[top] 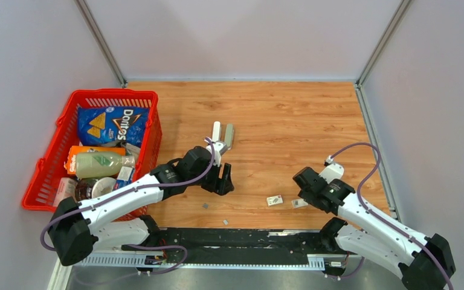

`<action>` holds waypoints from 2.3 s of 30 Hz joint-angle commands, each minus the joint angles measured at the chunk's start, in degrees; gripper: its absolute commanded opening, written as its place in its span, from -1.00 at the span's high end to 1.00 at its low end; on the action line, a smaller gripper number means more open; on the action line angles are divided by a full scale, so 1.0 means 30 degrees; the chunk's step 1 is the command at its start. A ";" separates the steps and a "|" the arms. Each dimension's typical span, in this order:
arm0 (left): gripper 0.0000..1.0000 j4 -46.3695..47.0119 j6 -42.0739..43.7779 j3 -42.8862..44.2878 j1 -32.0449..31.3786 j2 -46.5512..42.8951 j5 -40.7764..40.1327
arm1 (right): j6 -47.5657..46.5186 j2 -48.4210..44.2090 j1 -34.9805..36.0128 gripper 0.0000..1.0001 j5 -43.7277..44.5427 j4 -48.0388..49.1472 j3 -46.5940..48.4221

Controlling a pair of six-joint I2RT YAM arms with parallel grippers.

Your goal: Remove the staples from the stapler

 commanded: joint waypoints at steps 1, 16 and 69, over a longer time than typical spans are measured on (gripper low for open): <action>-0.50 0.0751 0.0651 -0.0290 -0.0093 -0.0581 0.0563 | -0.0697 -0.1045 -0.0063 0.07 -0.0999 0.0580 0.0332; -0.50 0.1482 0.1062 -0.0641 -0.0093 -0.1138 0.2408 | -0.1491 -0.0198 -0.0004 0.34 -0.4635 -0.1414 0.0949; -0.47 0.1922 0.1589 -0.1697 -0.0093 -0.0084 0.3201 | -0.2721 0.5222 0.0991 0.51 -0.4664 0.3596 0.1447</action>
